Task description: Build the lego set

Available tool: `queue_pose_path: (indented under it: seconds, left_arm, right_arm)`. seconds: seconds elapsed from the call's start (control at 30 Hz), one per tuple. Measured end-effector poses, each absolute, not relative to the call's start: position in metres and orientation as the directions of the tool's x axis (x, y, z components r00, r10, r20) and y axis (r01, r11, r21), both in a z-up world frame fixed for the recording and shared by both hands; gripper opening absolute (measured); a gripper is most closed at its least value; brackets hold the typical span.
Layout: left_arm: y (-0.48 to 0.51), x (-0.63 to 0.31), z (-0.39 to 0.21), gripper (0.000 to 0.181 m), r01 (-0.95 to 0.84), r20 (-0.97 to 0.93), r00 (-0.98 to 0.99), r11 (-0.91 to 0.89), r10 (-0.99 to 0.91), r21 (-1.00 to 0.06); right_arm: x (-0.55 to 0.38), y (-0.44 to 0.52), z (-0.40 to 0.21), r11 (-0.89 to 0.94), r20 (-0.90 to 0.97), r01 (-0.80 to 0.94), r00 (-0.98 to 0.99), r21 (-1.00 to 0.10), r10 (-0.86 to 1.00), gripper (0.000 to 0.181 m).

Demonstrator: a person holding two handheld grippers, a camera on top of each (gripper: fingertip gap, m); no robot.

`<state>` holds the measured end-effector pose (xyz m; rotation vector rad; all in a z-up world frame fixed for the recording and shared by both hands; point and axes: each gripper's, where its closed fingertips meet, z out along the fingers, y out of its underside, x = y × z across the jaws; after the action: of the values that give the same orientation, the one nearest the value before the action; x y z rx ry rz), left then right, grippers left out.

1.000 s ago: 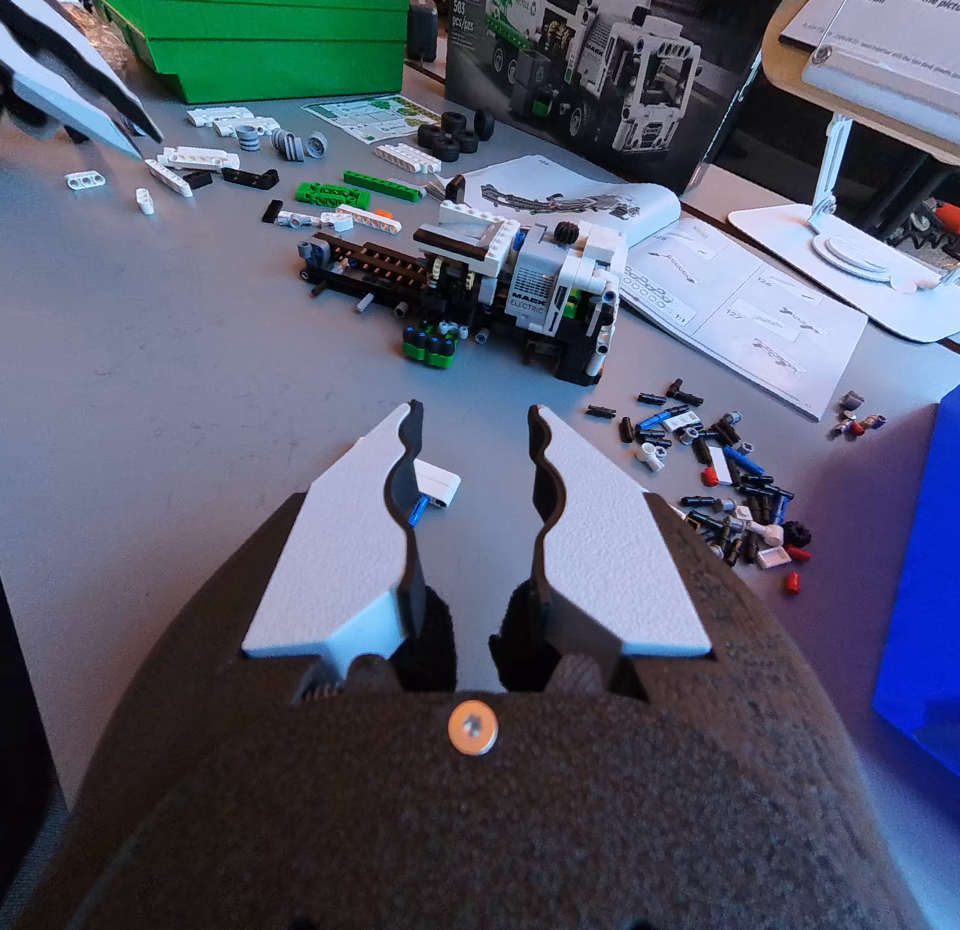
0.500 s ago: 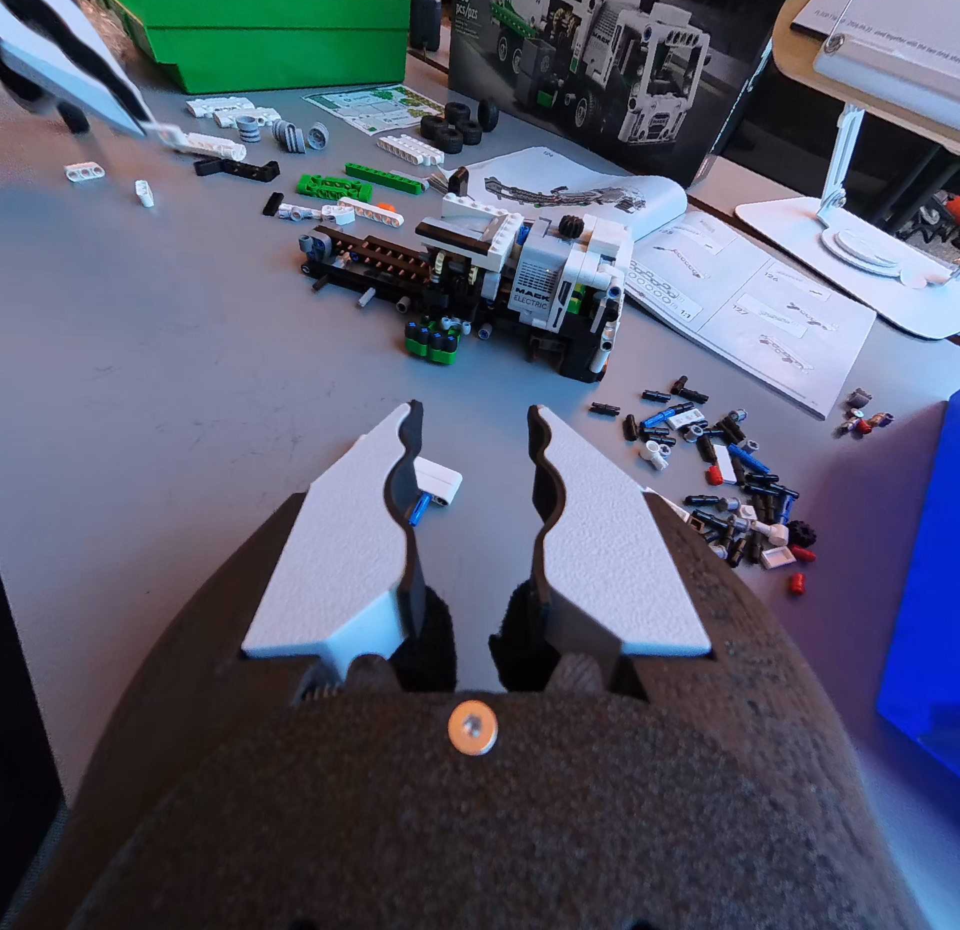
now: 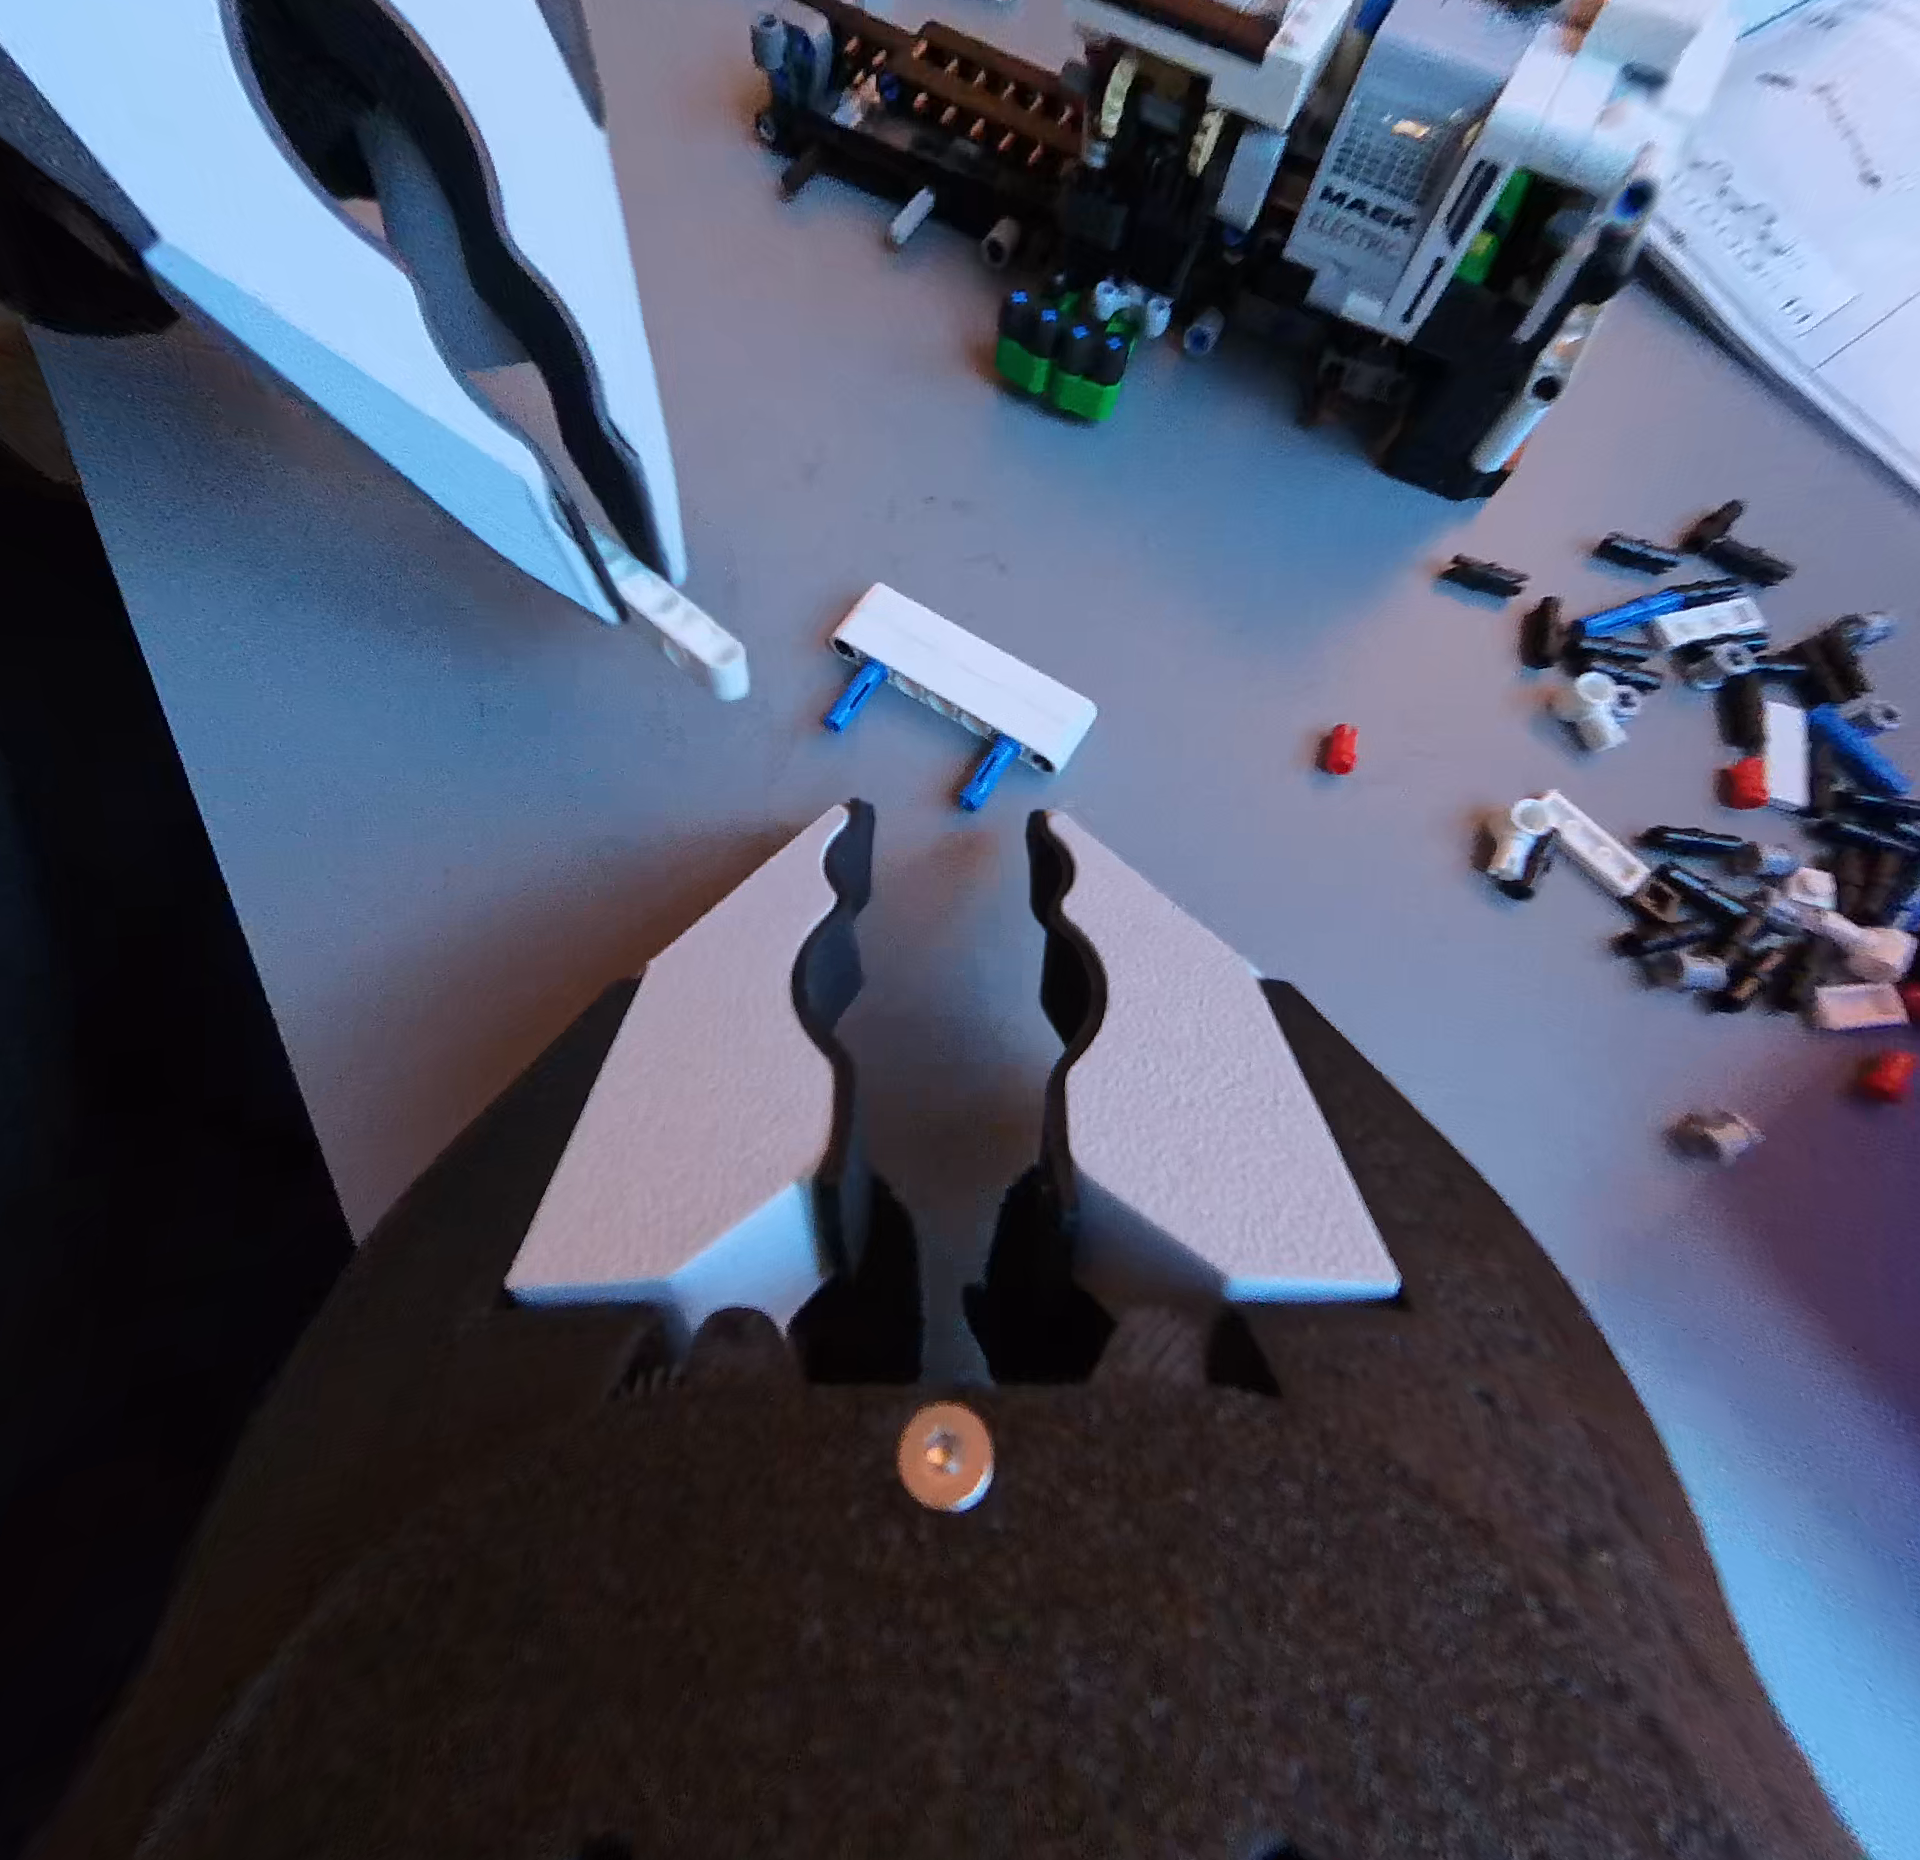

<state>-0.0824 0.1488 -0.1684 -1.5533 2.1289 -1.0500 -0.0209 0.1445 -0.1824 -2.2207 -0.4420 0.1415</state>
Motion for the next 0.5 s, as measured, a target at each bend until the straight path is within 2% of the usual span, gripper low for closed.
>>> queue_pose_path:
  seconds: [0.23, 0.33, 0.43, 0.5]
  left_arm:
    - [0.153, -0.084, -0.182, 0.007, -0.734, 0.121, -0.372, 0.211, -0.92, -0.646]
    - [0.156, -0.082, -0.185, 0.007, -0.73, 0.078, -0.388, 0.255, -0.918, -0.634]
    - [0.155, -0.081, -0.185, 0.007, -0.704, 0.046, -0.46, 0.332, -0.887, -0.628]
    - [0.156, -0.081, -0.186, 0.006, -0.683, 0.038, -0.519, 0.388, -0.854, -0.619]
  right_arm:
    - [-0.052, 0.15, -0.188, -0.597, 0.015, 0.303, 0.899, -0.743, 0.437, 0.03]
    - [-0.046, 0.146, -0.186, -0.595, 0.062, 0.333, 0.902, -0.731, 0.428, 0.032]
    - [-0.035, 0.146, -0.172, -0.548, 0.066, 0.295, 0.914, -0.783, 0.4, 0.032]
    - [-0.037, 0.149, -0.168, -0.533, 0.018, 0.248, 0.916, -0.809, 0.4, 0.044]
